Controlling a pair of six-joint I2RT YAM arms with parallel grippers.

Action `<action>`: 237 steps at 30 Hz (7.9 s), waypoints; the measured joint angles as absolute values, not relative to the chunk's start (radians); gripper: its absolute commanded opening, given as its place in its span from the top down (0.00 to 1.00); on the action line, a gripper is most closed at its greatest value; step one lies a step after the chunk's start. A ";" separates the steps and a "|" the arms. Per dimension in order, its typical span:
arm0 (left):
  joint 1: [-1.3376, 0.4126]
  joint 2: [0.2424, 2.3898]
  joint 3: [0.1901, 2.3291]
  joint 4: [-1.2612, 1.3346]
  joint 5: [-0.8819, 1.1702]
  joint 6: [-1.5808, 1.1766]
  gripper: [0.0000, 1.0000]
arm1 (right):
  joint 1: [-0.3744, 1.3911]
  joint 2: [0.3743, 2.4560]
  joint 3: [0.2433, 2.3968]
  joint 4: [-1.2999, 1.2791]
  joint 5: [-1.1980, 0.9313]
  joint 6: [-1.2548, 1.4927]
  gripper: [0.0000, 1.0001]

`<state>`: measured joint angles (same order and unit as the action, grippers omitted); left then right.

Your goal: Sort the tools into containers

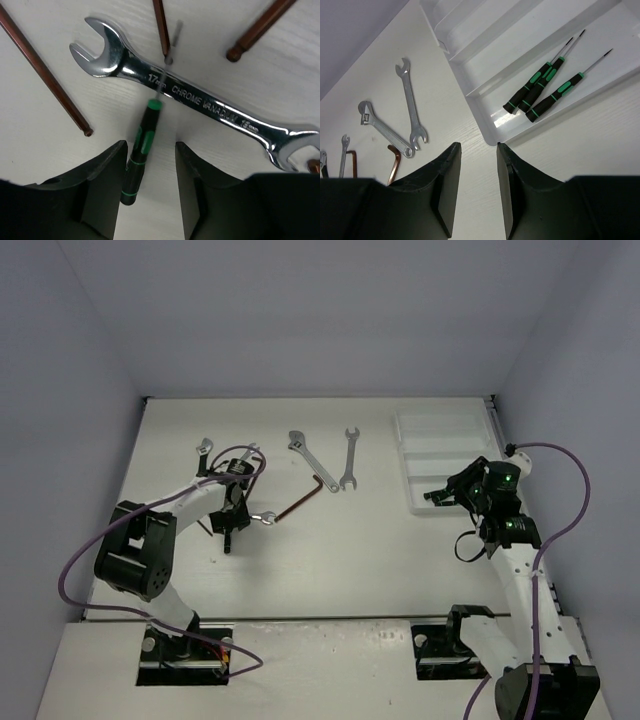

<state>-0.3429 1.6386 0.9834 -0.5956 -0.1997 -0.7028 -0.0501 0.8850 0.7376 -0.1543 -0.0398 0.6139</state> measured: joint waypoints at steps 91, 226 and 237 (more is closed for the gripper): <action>-0.731 0.846 0.999 -0.884 -0.413 -0.738 0.08 | 0.004 1.398 0.784 -0.079 0.290 1.127 0.78; -0.567 1.046 1.081 -0.683 -0.028 -0.494 0.18 | -0.028 1.364 0.941 0.043 0.341 1.022 1.00; -0.562 1.061 1.079 -0.698 -0.057 -0.534 0.18 | -0.152 1.679 1.115 0.099 0.276 1.120 1.00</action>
